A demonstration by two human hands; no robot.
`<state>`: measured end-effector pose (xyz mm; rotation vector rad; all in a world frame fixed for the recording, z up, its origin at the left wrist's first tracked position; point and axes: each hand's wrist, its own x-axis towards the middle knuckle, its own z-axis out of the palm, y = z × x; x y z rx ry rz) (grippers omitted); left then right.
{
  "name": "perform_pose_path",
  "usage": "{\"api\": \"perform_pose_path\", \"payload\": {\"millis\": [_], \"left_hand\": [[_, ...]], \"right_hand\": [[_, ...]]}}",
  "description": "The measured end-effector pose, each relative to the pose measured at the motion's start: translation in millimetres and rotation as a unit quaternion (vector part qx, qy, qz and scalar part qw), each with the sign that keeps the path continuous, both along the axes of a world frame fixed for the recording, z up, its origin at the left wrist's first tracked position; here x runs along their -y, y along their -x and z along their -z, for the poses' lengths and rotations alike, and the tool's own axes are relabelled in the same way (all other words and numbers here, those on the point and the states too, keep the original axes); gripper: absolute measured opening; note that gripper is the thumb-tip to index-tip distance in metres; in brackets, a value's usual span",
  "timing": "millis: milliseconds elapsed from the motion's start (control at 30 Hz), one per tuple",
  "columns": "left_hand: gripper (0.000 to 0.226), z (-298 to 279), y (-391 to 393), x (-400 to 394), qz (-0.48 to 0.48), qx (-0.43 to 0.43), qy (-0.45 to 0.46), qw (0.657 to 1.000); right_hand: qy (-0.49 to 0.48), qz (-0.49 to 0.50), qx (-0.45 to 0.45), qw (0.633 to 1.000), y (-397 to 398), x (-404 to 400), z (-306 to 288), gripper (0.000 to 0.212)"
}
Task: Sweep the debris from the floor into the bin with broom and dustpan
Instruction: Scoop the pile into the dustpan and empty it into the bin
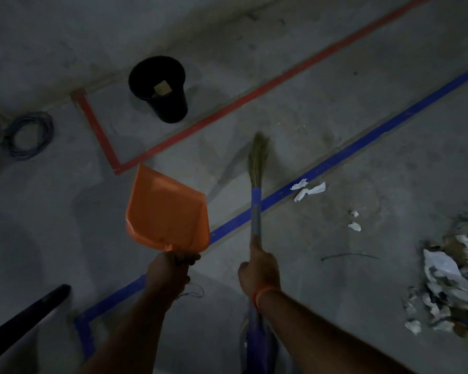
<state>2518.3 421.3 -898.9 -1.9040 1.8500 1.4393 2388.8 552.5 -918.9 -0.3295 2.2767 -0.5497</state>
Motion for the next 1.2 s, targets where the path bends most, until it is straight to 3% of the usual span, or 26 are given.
{"api": "perform_pose_path", "payload": {"millis": [467, 1000, 1200], "left_hand": [[0.034, -2, -7, 4, 0.001, -0.019, -0.004, 1.0], [0.035, 13, 15, -27, 0.065, -0.021, -0.008, 0.998], [0.034, 25, 51, -72, 0.095, -0.034, -0.02, 0.995]], "right_hand": [[0.005, -0.027, -0.025, 0.999, -26, -6, 7, 0.08], [-0.079, 0.144, 0.039, 0.986, -19, -92, 36, 0.077], [-0.072, 0.146, 0.034, 0.986, -9, -147, 54, 0.075]]}}
